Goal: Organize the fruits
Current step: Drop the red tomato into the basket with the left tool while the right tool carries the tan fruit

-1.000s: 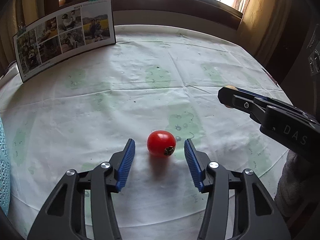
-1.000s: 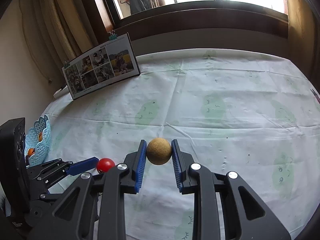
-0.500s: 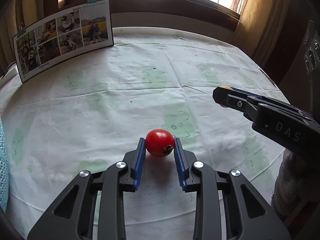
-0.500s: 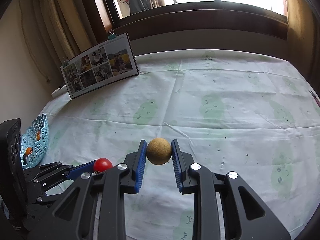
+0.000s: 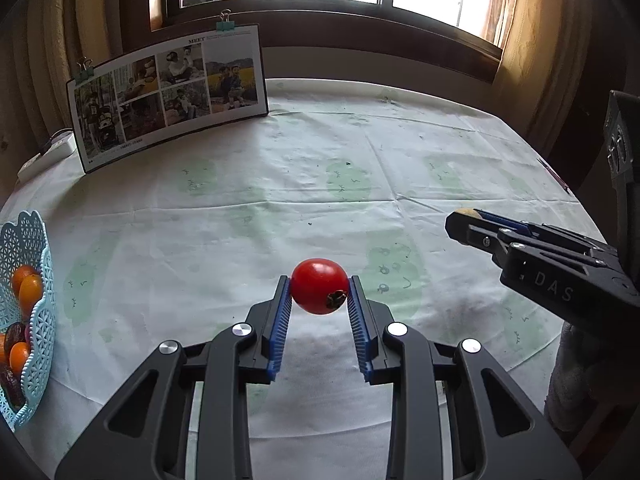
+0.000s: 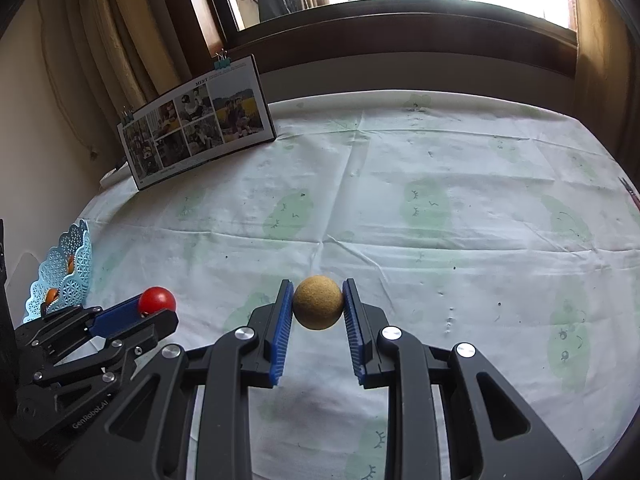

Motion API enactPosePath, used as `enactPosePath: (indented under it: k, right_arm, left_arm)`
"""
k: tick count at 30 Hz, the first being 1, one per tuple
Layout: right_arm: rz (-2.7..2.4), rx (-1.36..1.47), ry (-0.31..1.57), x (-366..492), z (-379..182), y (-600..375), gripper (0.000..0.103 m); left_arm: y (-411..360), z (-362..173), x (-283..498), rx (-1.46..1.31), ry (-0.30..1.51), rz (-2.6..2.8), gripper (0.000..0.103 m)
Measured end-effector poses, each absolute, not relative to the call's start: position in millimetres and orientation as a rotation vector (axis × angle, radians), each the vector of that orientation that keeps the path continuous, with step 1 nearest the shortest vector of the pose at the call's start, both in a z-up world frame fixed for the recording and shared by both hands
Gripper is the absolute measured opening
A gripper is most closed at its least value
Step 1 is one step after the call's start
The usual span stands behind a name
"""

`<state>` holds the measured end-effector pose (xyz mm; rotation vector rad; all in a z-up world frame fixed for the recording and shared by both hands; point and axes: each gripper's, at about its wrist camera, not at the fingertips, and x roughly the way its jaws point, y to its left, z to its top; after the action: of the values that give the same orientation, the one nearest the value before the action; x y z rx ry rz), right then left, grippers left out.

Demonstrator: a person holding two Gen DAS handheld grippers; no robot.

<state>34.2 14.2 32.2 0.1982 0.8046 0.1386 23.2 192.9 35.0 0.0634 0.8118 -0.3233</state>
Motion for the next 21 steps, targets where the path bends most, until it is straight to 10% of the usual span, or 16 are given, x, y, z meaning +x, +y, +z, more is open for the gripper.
enactPosePath:
  k: [21]
  right_arm:
    - [0.135, 0.175, 0.805, 32, 28, 27, 0.025]
  left_arm:
    - [291, 77, -6, -0.049, 0.656, -0.114, 0.029]
